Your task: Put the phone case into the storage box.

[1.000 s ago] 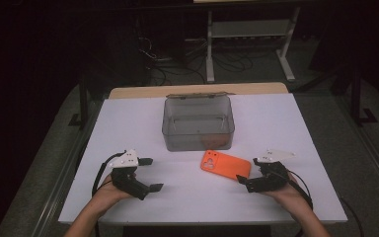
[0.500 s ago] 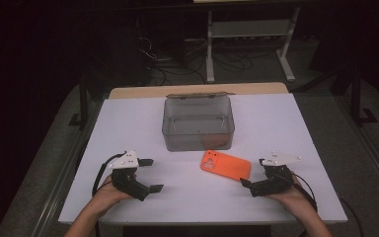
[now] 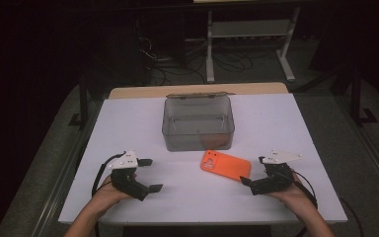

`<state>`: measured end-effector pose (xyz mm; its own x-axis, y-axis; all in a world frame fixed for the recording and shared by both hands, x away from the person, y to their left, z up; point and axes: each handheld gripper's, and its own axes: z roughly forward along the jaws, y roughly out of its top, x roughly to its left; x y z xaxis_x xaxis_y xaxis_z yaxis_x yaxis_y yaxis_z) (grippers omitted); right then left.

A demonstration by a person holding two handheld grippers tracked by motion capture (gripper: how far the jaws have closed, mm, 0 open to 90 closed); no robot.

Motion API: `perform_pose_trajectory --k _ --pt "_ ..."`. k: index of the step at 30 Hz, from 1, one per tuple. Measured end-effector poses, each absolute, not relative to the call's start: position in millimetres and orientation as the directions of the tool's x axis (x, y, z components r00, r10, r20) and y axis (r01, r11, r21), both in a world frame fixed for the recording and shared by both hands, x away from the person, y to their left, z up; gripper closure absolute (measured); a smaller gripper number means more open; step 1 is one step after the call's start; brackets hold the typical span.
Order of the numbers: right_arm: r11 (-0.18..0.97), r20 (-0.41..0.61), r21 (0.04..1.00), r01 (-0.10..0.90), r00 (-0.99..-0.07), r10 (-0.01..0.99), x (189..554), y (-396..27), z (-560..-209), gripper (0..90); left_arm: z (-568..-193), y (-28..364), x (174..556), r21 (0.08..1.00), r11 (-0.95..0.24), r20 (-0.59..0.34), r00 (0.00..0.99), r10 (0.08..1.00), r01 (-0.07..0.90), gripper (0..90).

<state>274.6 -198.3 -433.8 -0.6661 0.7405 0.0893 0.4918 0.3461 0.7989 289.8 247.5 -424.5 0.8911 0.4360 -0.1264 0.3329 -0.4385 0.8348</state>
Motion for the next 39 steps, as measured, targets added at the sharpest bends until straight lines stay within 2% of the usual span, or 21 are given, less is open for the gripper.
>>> perform_pose_trajectory --k 39 --pt "0.351 0.095 0.808 0.473 -0.694 0.714 306 -189 -409 1.2 -423 247 290 0.832 -0.439 -0.134 0.891 0.433 0.339 0.8"
